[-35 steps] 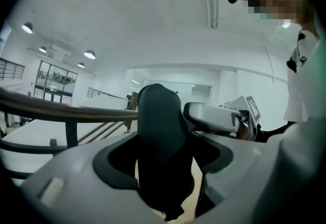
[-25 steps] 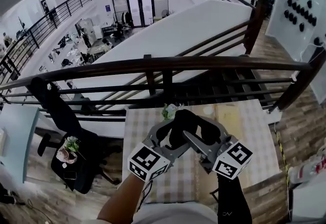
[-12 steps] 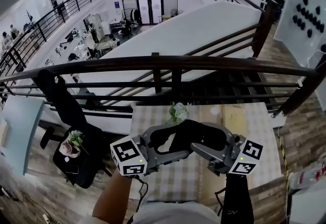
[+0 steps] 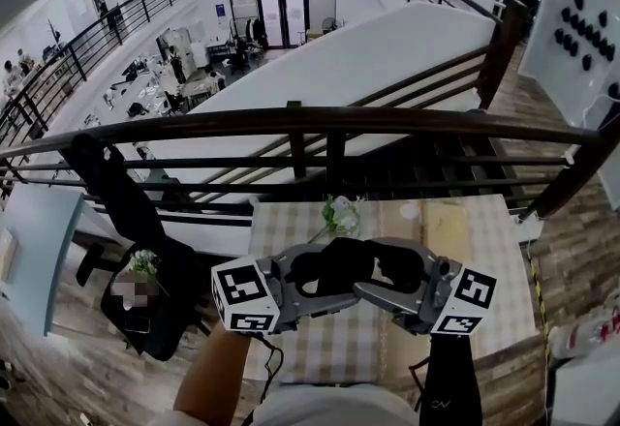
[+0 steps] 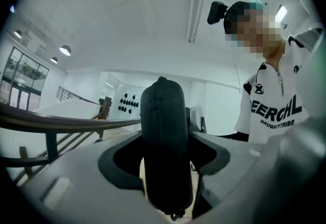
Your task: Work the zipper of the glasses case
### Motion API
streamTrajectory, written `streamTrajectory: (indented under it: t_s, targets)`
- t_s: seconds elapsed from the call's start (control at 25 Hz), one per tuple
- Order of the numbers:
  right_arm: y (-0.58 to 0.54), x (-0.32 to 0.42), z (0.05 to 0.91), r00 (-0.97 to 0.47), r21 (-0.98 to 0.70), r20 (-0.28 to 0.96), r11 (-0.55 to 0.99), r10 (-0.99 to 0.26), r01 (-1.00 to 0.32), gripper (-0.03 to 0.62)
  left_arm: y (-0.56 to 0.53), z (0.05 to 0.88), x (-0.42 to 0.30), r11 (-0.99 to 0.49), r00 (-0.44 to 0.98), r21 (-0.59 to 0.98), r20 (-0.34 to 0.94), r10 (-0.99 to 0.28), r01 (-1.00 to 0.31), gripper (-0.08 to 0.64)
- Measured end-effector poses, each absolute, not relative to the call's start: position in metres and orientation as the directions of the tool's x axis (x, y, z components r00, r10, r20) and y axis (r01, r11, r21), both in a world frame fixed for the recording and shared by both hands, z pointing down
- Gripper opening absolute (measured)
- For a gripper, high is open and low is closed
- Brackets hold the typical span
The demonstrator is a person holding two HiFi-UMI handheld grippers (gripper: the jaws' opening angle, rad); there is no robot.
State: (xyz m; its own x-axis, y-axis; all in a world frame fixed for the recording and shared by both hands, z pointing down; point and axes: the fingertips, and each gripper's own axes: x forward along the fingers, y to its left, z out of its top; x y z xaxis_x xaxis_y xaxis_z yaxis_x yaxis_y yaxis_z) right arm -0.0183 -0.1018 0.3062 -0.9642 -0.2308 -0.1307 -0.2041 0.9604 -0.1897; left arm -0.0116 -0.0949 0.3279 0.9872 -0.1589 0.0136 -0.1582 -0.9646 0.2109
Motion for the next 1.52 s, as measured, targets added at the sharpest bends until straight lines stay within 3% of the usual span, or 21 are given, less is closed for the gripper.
streamTrajectory:
  t_s: [0.16,0.28,0.44,0.6,0.76,0.92,1.28,1.52]
  targets:
    - [-0.115,-0.003,0.298,-0.928,-0.166,-0.169,0.938,-0.332,-0.305,0.249,-0.112,0.298,-0.030,-0.945,0.965,0.243,-0.092,-0.245,-0.216,0.271]
    - [-0.127,0.010,0.294,-0.876,-0.129,-0.197,0.897,-0.441,-0.422,0.192,-0.123,0.261,-0.050,-0.929,0.926,0.294,-0.230,-0.298,-0.226,0.271]
    - [-0.135,0.005,0.297,-0.832,0.006,-0.150,0.841,-0.535,-0.541,0.178,-0.116,0.209,-0.063,-0.954,0.892,0.258,-0.380,-0.243,-0.150,0.268]
    - [-0.126,-0.019,0.288,-0.840,0.167,-0.144,0.823,-0.524,-0.542,0.166,-0.117,0.166,-0.069,-0.961,0.835,0.269,-0.513,-0.199,-0.064,0.269]
    - [-0.108,-0.039,0.253,-0.836,0.237,-0.254,0.807,-0.486,-0.541,0.184,-0.134,0.157,-0.076,-0.951,0.805,0.274,-0.527,-0.272,-0.142,0.268]
    - [-0.103,-0.045,0.244,-0.800,0.318,-0.262,0.734,-0.541,-0.600,0.198,-0.148,0.162,-0.086,-0.927,0.752,0.338,-0.565,-0.340,-0.166,0.268]
    - [-0.109,-0.039,0.247,-0.703,0.455,-0.208,0.568,-0.680,-0.685,0.138,-0.159,0.175,-0.113,-0.854,0.479,0.494,-0.796,-0.369,0.162,0.268]
    - [-0.101,-0.046,0.240,-0.712,0.572,-0.186,0.514,-0.677,-0.639,0.127,-0.156,0.184,-0.130,-0.827,0.281,0.439,-0.892,-0.354,0.351,0.268]
